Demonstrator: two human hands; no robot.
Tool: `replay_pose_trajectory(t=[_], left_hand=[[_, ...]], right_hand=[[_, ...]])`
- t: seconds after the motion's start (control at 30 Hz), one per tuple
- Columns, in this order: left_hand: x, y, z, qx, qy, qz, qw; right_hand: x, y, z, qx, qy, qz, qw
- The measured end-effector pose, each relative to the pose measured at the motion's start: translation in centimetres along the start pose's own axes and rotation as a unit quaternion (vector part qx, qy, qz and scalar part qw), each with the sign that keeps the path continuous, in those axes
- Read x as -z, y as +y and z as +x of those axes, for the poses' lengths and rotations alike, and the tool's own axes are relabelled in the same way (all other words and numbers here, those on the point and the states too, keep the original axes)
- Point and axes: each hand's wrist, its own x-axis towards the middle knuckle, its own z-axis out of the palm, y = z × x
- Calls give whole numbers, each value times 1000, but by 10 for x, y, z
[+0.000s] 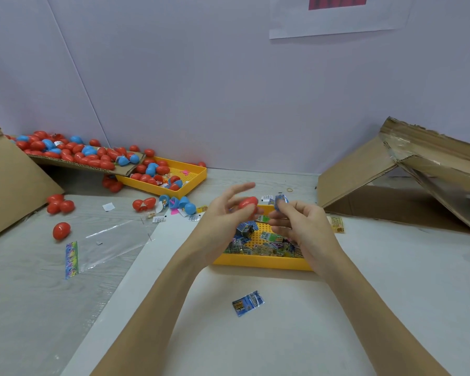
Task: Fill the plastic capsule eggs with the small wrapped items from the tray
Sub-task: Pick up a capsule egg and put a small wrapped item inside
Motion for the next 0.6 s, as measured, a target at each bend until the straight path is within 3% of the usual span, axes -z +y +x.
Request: replay_pose_trajectory(t=[0.17,0.43,0.6], left_hand=[[-4,0,-5,-65,18,113,991],[-8,-7,-4,-67,62,229,969],[-6,-6,-3,-16,106,160,981]], right_hand=[[-2,2,-1,32,-16,-83,996],[-4,5,-3,79,-62,-196,975],[-5,3,-2,98,-60,-172,978]])
